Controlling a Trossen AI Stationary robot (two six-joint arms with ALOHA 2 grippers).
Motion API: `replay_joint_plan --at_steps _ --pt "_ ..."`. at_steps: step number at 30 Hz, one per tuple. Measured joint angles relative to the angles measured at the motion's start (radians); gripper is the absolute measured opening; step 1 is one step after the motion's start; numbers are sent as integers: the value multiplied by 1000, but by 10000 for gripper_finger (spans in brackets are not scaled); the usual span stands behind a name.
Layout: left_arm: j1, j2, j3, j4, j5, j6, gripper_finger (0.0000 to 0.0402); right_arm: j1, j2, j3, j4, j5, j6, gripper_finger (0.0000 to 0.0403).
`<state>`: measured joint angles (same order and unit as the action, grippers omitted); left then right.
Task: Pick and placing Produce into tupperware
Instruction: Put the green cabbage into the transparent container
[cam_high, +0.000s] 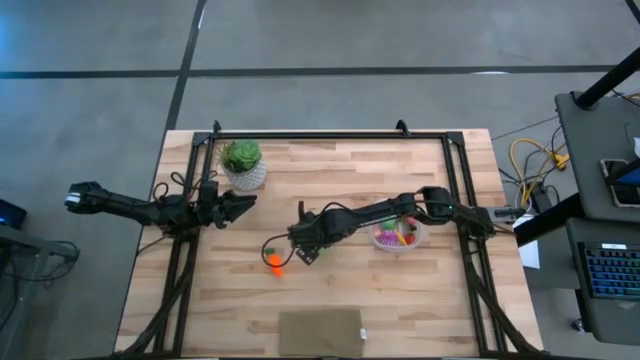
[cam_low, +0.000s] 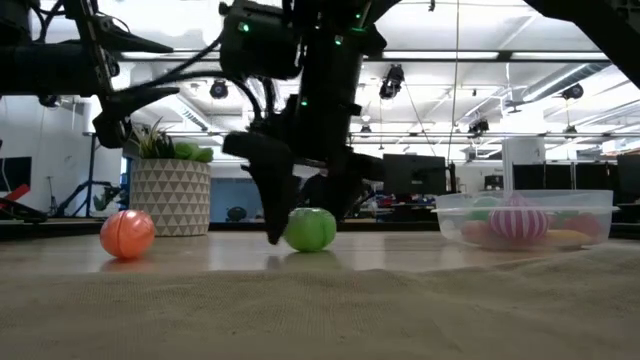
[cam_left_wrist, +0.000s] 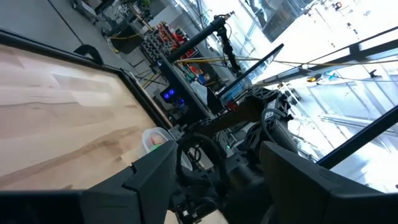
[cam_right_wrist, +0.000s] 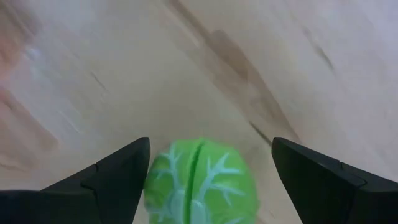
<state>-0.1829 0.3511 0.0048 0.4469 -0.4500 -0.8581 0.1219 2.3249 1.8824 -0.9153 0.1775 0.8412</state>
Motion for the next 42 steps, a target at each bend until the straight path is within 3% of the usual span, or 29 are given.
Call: replay_joint_plan --at_steps 6,19,29,34,42 --pt "0 2 0 0 0 0 219 2 -2 -35 -9 -61 1 329" --pt "0 1 0 0 0 0 219 14 -2 -39 -11 -58 13 323" --pt "0 2 0 0 0 0 219 15 -3 -35 -29 -74 2 253" --pt "0 2 0 0 0 0 219 17 -1 -3 -73 -91 -18 237" --pt "0 2 0 0 0 0 219 15 -97 23 -230 -5 -25 252"
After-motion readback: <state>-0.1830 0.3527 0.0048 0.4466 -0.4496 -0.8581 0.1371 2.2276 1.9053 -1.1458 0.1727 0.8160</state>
